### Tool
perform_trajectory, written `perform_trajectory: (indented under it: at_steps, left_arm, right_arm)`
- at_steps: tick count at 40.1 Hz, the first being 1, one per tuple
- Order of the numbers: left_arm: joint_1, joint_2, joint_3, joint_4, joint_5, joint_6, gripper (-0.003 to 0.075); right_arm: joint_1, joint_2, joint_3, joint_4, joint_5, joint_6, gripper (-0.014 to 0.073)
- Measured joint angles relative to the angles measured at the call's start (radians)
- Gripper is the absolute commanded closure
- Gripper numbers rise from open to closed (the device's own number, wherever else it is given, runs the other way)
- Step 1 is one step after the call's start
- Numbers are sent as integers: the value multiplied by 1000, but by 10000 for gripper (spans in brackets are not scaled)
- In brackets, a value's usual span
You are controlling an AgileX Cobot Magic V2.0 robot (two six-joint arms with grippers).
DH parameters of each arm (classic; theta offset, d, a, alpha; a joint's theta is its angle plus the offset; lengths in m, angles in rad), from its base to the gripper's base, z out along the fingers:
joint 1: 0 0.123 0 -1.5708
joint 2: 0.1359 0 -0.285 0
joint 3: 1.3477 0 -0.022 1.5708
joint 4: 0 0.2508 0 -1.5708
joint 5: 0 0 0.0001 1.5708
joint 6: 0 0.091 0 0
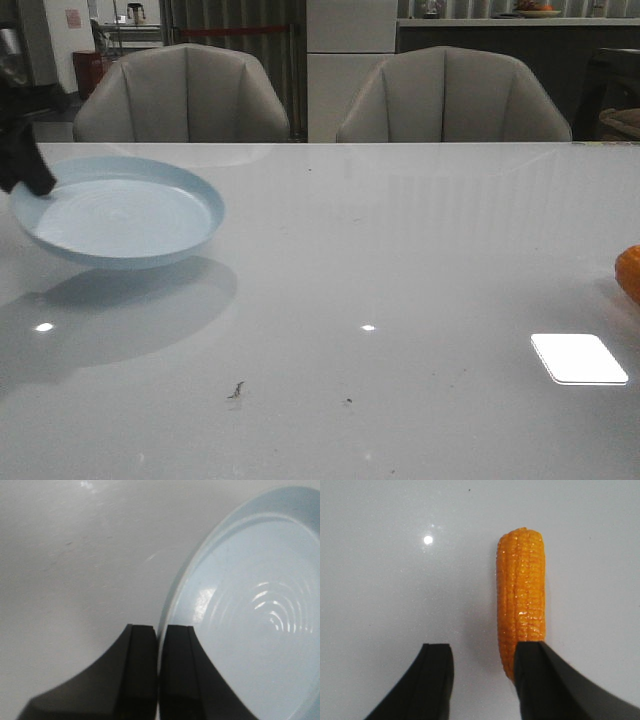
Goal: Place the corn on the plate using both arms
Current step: 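Grip the light blue plate rim with the left gripper, slide it inward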
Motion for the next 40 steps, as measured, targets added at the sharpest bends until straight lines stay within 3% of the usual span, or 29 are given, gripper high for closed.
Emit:
perform_trajectory:
  at_steps: [14,29,34,40]
  left_arm:
    - [-225,9,-22,-102,-21,-75,627]
    - [-365,131,-22,-104,-23,-140,622]
    - [-383,152,-22,-102,-26,-144,566]
    - [-392,161,-22,-81,-40,-140,421]
  right_arm:
    - [0,2,-17,0,2,0,186]
    - [0,4,-17,0,2,0,186]
    - [0,4,-17,0,2,0,186]
    - [0,4,-17,0,2,0,186]
